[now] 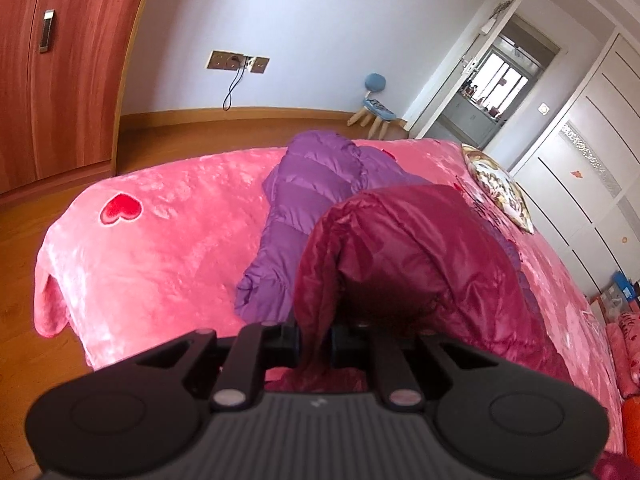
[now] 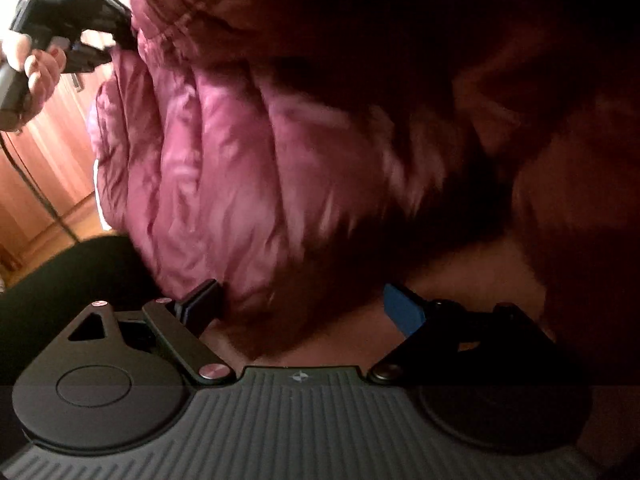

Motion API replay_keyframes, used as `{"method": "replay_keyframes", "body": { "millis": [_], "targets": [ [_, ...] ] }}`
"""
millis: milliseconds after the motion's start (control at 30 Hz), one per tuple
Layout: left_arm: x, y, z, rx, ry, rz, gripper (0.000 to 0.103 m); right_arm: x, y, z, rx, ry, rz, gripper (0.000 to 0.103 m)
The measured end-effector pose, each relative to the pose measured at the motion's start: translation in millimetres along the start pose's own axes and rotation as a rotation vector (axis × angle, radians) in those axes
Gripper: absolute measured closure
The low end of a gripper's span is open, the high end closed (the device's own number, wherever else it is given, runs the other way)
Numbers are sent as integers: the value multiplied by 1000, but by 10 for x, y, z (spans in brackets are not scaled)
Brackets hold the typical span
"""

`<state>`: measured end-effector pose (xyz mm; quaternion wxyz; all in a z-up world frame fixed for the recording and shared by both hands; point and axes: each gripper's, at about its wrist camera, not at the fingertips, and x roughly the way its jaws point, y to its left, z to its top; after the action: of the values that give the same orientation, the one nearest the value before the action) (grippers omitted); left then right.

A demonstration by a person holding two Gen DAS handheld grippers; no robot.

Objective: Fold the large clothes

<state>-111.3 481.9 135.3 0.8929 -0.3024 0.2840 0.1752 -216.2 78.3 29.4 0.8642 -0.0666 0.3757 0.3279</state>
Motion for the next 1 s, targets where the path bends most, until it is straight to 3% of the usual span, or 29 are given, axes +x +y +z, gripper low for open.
{"method": "replay_keyframes", "body": {
  "millis": [100, 300, 367, 433, 567, 700, 1000],
  "targets": [
    [19, 6, -31, 5, 9, 15, 93, 65, 43, 52, -14, 10, 21, 0],
    [24, -10, -79, 18, 26, 22, 93, 277, -66, 374, 46, -93, 77, 2],
    [-17, -39, -85, 39, 28, 13, 93, 255, -130, 373, 101, -96, 112, 32],
    [-68, -77, -92, 58, 33, 2, 94, 180, -188, 413, 142, -87, 158, 52],
    [-237, -159, -74, 72, 38, -57, 95, -46, -229, 551, 196, -129, 187, 69],
    [-504, -297, -55, 77, 24, -170, 95, -402, -337, 573, 272, -232, 219, 73],
    [-1183, -920, -97, 90, 13, -553, 95, -1636, -979, 515, 512, -539, 214, 77]
  ]
}}
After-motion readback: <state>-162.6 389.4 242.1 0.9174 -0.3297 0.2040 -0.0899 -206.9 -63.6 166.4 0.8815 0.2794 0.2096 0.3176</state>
